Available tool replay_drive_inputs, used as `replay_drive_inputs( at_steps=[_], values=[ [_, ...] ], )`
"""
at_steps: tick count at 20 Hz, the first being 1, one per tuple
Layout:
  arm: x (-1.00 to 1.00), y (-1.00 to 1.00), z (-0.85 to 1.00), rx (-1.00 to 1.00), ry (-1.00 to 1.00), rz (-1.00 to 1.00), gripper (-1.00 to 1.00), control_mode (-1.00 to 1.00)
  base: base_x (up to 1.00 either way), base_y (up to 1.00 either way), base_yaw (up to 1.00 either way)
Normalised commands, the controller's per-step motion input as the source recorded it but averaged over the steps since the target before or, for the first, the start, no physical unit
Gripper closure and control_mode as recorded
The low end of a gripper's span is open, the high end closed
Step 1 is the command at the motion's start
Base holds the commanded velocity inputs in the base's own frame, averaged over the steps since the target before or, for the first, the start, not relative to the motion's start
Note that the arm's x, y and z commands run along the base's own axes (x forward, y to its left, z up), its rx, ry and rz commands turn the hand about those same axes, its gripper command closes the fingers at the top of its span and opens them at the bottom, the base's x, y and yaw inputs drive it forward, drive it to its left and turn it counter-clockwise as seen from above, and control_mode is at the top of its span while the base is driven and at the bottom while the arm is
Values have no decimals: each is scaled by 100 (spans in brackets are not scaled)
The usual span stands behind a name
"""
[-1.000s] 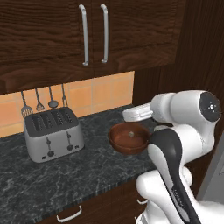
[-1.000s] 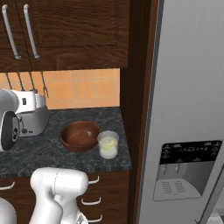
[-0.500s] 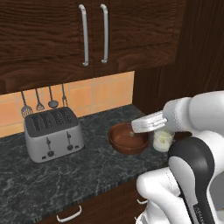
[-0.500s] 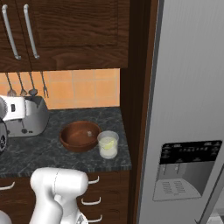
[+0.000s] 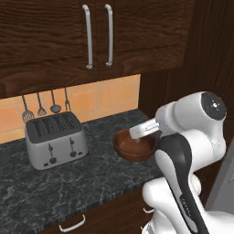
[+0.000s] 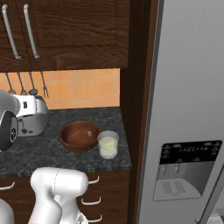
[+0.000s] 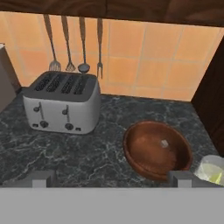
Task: Grab a lemon wedge from the fridge and one ice cube from the ice bowl, and put them in the glass of lemonade.
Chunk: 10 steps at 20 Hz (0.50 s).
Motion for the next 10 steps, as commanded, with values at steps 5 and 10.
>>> replay_drive_inputs(
  at_steps=[5,10],
  values=[
    [-12,-10,0,0,9,-4,-100,-100,0,0,0],
    [-7,-19,0,0,13,-13,-100,-100,0,0,0]
  ],
)
